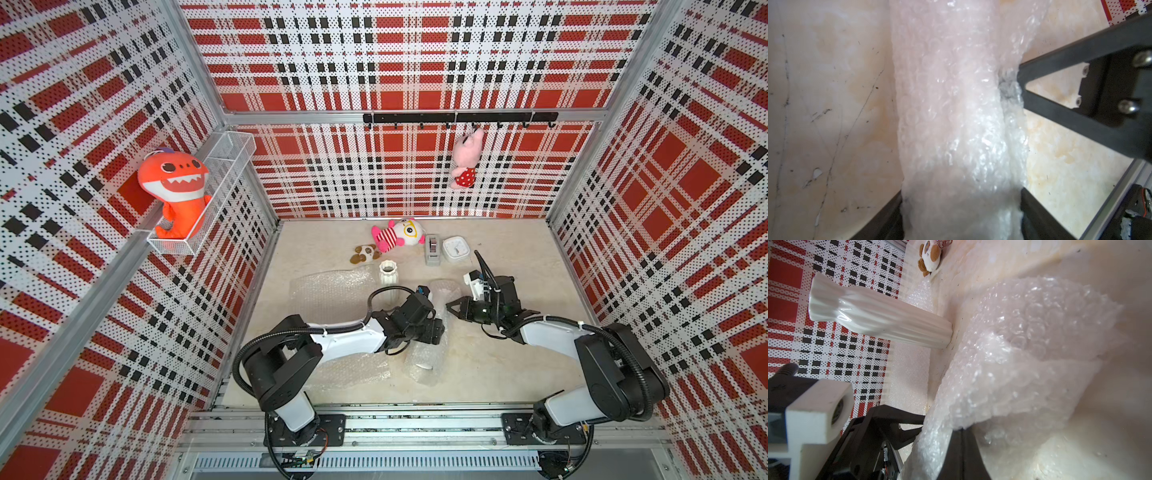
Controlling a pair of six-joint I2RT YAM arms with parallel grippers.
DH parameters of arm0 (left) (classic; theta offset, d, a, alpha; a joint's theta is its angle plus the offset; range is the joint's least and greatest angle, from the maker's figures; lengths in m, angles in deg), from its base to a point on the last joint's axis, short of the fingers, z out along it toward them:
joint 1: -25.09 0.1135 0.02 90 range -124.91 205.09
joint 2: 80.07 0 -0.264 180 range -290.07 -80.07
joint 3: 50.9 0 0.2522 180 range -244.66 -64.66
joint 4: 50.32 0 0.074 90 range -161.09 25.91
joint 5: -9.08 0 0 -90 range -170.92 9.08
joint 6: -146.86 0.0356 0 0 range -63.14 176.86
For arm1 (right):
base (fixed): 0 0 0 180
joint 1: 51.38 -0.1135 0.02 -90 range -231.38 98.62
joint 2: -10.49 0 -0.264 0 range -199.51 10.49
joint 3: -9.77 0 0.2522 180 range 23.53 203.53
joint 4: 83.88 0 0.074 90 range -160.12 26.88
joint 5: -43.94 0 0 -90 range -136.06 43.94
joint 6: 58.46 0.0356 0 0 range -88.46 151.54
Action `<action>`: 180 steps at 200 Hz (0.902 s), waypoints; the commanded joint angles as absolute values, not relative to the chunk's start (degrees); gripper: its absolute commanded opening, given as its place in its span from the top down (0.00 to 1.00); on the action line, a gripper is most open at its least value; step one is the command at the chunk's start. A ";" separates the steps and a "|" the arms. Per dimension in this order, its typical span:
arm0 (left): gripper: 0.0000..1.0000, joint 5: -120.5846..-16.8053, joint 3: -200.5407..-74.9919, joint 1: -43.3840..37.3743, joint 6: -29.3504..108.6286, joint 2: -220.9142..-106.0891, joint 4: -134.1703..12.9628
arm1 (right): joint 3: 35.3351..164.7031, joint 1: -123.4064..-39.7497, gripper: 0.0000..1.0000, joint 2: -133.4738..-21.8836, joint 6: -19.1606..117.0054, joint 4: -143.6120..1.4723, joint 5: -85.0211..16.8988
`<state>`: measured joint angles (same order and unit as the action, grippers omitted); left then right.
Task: Wrap vases in bubble wrap
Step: Wrap the vase in bubble wrap.
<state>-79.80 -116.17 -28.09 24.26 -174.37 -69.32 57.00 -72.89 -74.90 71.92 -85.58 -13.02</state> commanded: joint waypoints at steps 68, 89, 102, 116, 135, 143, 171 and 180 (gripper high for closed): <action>0.02 -86.48 -118.01 -30.38 16.74 -171.21 -69.96 | 57.22 -76.69 1.00 -76.48 73.29 -85.15 -17.74; 0.02 -87.82 -120.50 -31.94 15.06 -173.50 -70.57 | 57.17 -77.12 1.00 -75.74 73.89 -85.68 -18.15; 0.02 -89.13 -122.07 -33.32 14.46 -174.71 -71.29 | 57.40 -77.20 1.00 -75.69 74.04 -85.74 -18.11; 0.02 -91.62 -124.13 -34.09 13.67 -176.25 -74.38 | 57.27 -77.20 1.00 -75.81 74.27 -86.35 -18.12; 0.02 -96.25 -127.63 -34.46 12.38 -178.43 -81.23 | 57.31 -77.15 1.00 -76.50 74.75 -87.01 -17.57; 0.02 -97.42 -128.60 -34.76 12.31 -178.68 -82.81 | 57.28 -77.20 1.00 -76.78 74.88 -87.40 -17.33; 0.02 -98.14 -129.55 -35.30 10.32 -178.24 -84.23 | 57.30 -77.37 1.00 -76.58 75.39 -88.09 -17.58; 0.02 -98.96 -130.18 -35.31 8.99 -178.74 -86.14 | 57.43 -77.48 1.00 -76.44 75.32 -88.10 -17.84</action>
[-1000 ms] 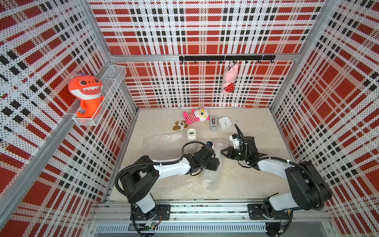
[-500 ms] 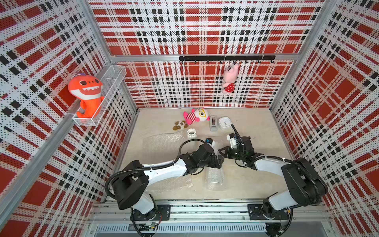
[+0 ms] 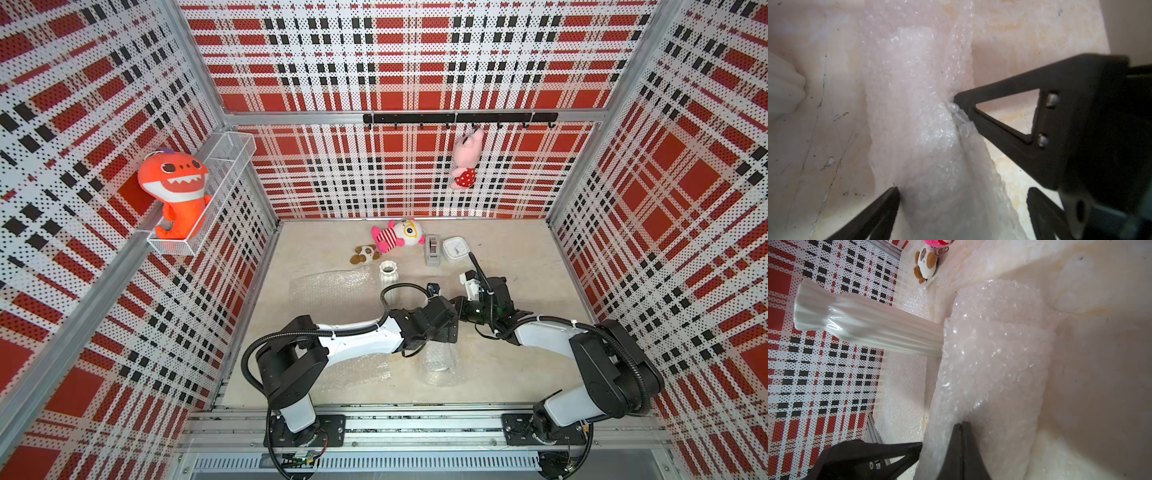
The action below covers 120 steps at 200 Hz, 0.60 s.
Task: Wrap vases in bubble wrap
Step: Wrap the vase in bubble wrap.
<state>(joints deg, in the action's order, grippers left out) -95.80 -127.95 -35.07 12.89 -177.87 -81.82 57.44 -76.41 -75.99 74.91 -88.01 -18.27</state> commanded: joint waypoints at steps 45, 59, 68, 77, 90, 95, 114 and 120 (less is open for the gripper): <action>0.02 -100.23 -133.27 -34.90 2.85 -181.37 -89.32 | 57.82 -77.66 1.00 -76.52 75.27 -87.78 -17.76; 0.02 -100.24 -133.31 -34.86 2.14 -182.29 -88.80 | 57.63 -77.80 1.00 -76.50 75.40 -88.09 -17.89; 0.02 -99.40 -133.93 -34.65 1.96 -183.25 -89.16 | 57.71 -77.86 1.00 -76.70 75.61 -88.31 -17.94; 0.02 -100.47 -134.39 -34.95 1.70 -183.98 -89.81 | 57.80 -77.88 1.00 -76.87 75.57 -88.43 -17.76; 0.02 -100.56 -134.49 -34.98 1.39 -184.65 -90.01 | 58.15 -77.99 1.00 -76.88 75.59 -88.30 -17.85; 0.02 -100.80 -134.31 -34.98 1.10 -184.53 -89.81 | 58.23 -78.01 1.00 -76.83 75.62 -88.25 -17.93; 0.02 -99.91 -133.05 -35.03 2.33 -183.93 -87.71 | 58.58 -78.32 1.00 -76.48 75.37 -87.68 -18.76; 0.02 -99.31 -132.60 -35.02 3.12 -183.56 -87.01 | 58.82 -78.35 1.00 -76.36 75.19 -87.33 -19.05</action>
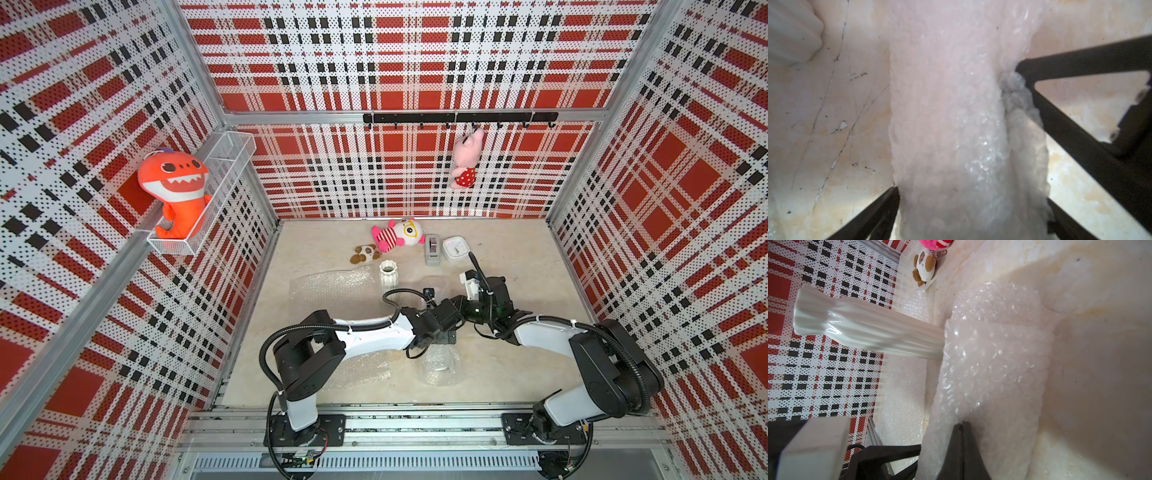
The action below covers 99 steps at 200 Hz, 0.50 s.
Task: Wrap vases in bubble wrap
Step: Wrap the vase in bubble wrap.
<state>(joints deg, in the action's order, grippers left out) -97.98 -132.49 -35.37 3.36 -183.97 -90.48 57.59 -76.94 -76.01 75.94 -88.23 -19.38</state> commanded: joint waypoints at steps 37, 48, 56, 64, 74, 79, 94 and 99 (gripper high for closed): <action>0.10 -94.99 -125.66 -33.87 7.87 -179.04 -81.18 | 60.45 -78.45 1.00 -75.95 73.79 -84.73 -19.36; 0.16 -93.42 -122.34 -33.07 9.42 -176.99 -78.66 | 61.09 -78.48 1.00 -75.54 72.86 -83.64 -19.69; 0.20 -91.27 -119.79 -32.01 9.78 -175.53 -76.83 | 61.23 -78.45 1.00 -75.10 72.45 -83.52 -19.86; 0.25 -89.42 -117.57 -31.07 10.57 -174.27 -74.74 | 61.47 -78.52 1.00 -74.78 72.04 -83.19 -20.04; 0.31 -88.43 -115.37 -30.50 11.38 -172.53 -73.13 | 62.36 -78.45 1.00 -74.51 71.42 -81.95 -20.21; 0.33 -87.69 -114.47 -30.33 11.97 -171.88 -72.33 | 62.81 -78.45 1.00 -74.38 71.11 -81.49 -20.21; 0.35 -85.36 -112.82 -29.94 14.00 -170.65 -70.90 | 63.76 -78.51 1.00 -74.45 70.98 -81.52 -19.75; 0.35 -84.87 -112.47 -29.79 14.54 -170.44 -70.77 | 64.18 -78.45 1.00 -74.65 70.99 -81.59 -19.49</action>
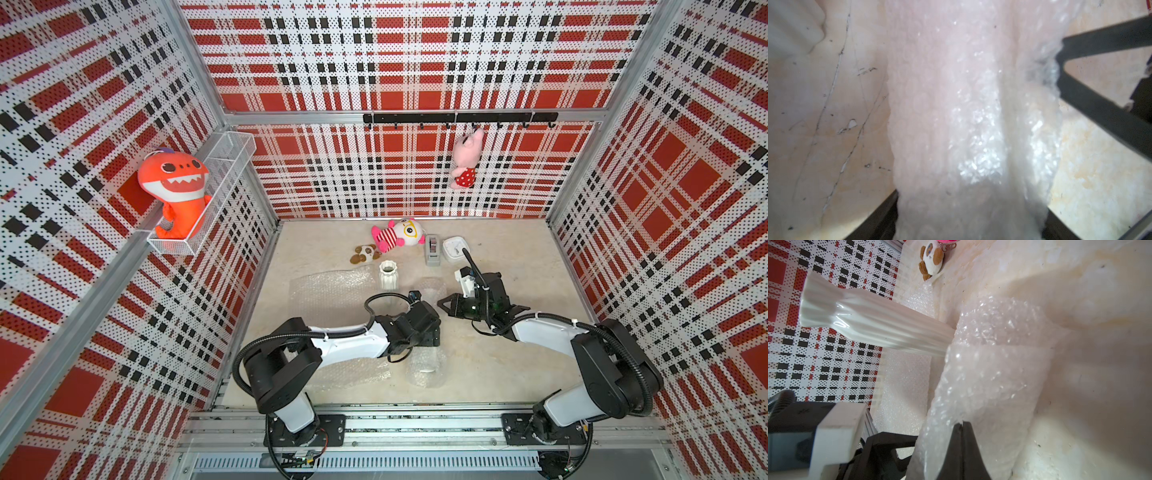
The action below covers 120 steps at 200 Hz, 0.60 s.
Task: Wrap vases in bubble wrap
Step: Wrap the vase in bubble wrap.
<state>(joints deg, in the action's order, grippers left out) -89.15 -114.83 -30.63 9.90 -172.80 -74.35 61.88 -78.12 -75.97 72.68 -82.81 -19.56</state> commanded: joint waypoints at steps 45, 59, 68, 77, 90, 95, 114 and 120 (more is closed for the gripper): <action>0.37 -80.72 -111.51 -29.60 20.24 -170.61 -69.64 | 68.50 -78.48 0.98 -78.79 70.23 -81.81 -19.43; 0.37 -79.81 -111.21 -29.65 21.62 -170.55 -69.18 | 70.64 -78.47 0.98 -81.59 69.25 -80.50 -19.93; 0.37 -79.61 -111.11 -29.51 22.24 -170.54 -69.14 | 71.60 -78.50 0.98 -83.46 68.31 -79.75 -20.92; 0.37 -79.25 -110.73 -29.31 22.65 -170.47 -68.93 | 72.12 -78.45 0.98 -85.17 67.90 -79.53 -21.93; 0.37 -78.10 -110.32 -28.75 23.05 -170.78 -68.93 | 72.38 -78.50 0.99 -87.06 66.68 -80.19 -23.09; 0.37 -77.95 -110.11 -28.74 23.40 -170.78 -68.89 | 72.54 -78.51 0.98 -87.64 66.21 -80.55 -23.49; 0.36 -77.61 -109.62 -28.78 25.22 -170.32 -68.82 | 73.14 -78.45 0.98 -88.88 64.35 -80.95 -24.96; 0.35 -77.82 -109.45 -28.74 25.66 -170.02 -68.76 | 73.46 -78.45 0.98 -89.09 63.79 -80.28 -25.44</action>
